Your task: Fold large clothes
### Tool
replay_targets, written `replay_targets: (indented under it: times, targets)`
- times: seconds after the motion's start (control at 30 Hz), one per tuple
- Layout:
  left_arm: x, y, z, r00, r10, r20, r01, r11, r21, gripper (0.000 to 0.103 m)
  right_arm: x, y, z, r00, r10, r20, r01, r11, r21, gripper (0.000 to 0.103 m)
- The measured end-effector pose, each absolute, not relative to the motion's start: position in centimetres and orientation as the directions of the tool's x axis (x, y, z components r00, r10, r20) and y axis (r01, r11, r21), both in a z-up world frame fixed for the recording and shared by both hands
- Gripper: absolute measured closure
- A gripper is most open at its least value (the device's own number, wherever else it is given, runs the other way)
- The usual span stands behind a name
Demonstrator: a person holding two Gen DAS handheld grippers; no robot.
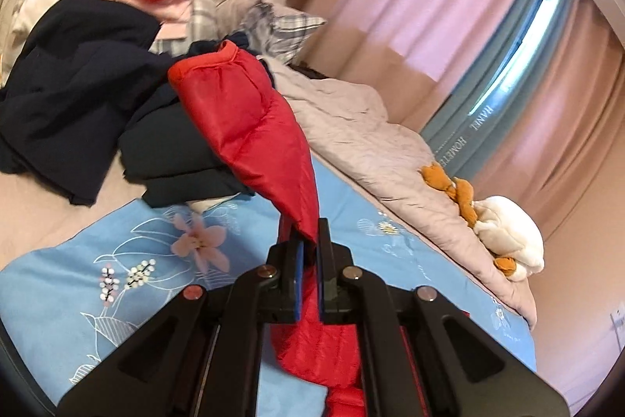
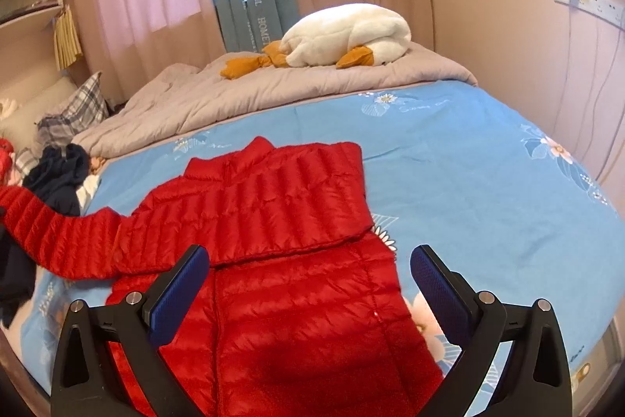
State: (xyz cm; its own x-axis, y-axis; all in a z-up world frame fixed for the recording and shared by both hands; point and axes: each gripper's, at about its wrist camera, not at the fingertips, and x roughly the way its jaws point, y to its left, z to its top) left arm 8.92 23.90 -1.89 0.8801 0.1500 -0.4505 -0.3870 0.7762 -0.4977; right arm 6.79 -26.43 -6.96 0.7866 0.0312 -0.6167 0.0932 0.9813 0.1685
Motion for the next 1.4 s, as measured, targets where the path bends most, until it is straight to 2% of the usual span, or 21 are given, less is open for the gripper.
replay_targets:
  times: [0.5,0.63,1.1,1.4]
  targets:
    - [9.9,17.0,1.2,0.909,0.062,-0.412,-0.247,0.877,-0.413,0.099,6.6,-27.5,-6.0,0.801,0.049,-0.596,0.079,0.979,0.186,0.001]
    - [10.2,15.3,1.6,0.913,0.024,-0.407,-0.204,0.891,-0.405,0.099,7.3,-27.2,-5.3,0.788,0.118,-0.604,0.023,0.975,0.220,0.001]
    - [11.3,8.5,1.6,0.897,-0.085,-0.434,-0.068,0.944,-0.324,0.099,9.4,-24.8,-2.8,0.789,0.235,-0.568,-0.111,0.964,0.243,0.001]
    - [12.4,4.5,-0.1,0.859,-0.188,-0.476,0.041,0.952,-0.303,0.099,9.7,-24.8,-1.8,0.796,0.256,-0.549,-0.139,0.959,0.246,0.001]
